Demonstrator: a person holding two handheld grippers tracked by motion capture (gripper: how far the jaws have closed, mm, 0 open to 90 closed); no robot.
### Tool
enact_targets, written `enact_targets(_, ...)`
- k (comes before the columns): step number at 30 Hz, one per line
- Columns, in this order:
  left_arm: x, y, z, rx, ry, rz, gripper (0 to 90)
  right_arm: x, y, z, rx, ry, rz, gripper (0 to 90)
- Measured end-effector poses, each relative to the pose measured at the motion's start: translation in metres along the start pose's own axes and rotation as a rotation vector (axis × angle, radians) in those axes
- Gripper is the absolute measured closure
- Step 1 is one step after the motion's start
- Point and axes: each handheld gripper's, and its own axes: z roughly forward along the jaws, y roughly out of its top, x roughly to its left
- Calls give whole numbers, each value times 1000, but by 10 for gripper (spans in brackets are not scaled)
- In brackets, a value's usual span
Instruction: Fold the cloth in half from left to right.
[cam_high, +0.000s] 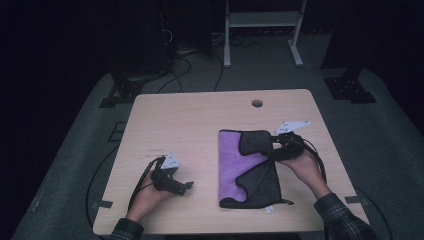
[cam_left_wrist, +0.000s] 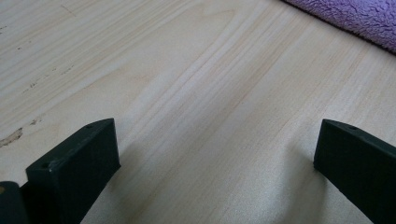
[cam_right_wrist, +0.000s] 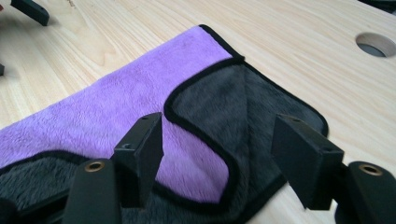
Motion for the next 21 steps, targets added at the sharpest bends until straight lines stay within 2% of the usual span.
enact_targets(5,0,0,0,1,1,-2,0,5,10,14,-11,34,-15,417)
enact_targets(14,0,0,0,4,1,5,0,14,20,49,42,75,-58,477)
enact_targets(21,0,1,0,3,1,2,0,21,17,76,93,85,-82,520)
